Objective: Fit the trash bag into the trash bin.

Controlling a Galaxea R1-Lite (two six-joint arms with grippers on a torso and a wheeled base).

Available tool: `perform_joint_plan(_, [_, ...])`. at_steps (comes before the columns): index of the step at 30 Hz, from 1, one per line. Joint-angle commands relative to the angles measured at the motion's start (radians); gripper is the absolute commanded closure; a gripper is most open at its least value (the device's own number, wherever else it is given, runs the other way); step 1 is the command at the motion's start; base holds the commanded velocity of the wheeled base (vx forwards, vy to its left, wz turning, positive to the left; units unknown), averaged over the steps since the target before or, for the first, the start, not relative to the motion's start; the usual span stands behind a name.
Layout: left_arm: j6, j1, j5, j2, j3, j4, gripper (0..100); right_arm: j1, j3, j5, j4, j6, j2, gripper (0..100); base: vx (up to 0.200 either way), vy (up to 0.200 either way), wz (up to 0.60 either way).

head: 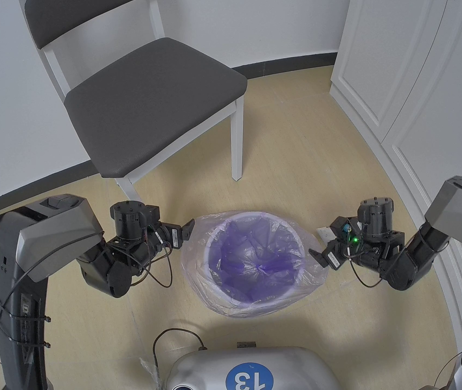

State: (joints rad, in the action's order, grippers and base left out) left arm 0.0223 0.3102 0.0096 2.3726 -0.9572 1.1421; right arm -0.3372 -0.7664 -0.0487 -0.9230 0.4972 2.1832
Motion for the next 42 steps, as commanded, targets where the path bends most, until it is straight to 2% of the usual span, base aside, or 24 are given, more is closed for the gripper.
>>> perform_joint_plan(1, [0.001,0.027,-0.013,-0.041,0.158,0.080,0,-0.023,0.160,-0.002,-0.094,0.004,-0.033,0,0.000,0.000,0.00])
perform_joint_plan(5, [-0.001,0.032,-0.014,-0.022,0.249,0.140,0,-0.025,0.237,-0.002,-0.185,0.006,0.006,0,0.000,0.000,0.00])
perform_joint_plan(10, [-0.002,0.024,-0.014,0.022,0.296,0.228,0,-0.023,0.280,-0.002,-0.255,0.011,0.063,0,0.000,0.000,0.00])
perform_joint_plan(17, [-0.004,0.030,-0.016,0.063,0.282,0.229,0,-0.019,0.240,-0.003,-0.318,0.009,0.188,0,0.000,0.000,0.00])
perform_joint_plan(21, [-0.007,0.035,-0.023,0.122,0.232,0.223,0,-0.013,0.160,-0.002,-0.333,0.007,0.270,0,0.000,0.000,0.00])
perform_joint_plan(25, [-0.010,0.033,-0.023,0.172,0.155,0.186,0,0.003,0.058,0.003,-0.298,0.007,0.310,0,0.000,0.000,0.00])
perform_joint_plan(32, [-0.010,0.032,-0.022,0.188,0.003,0.050,0,0.030,-0.146,0.009,-0.119,0.001,0.314,0,0.000,0.000,0.00])
perform_joint_plan(42, [-0.004,0.023,-0.008,0.172,-0.086,-0.013,0,0.061,-0.450,0.009,0.092,-0.019,0.334,0,0.000,0.000,0.00])
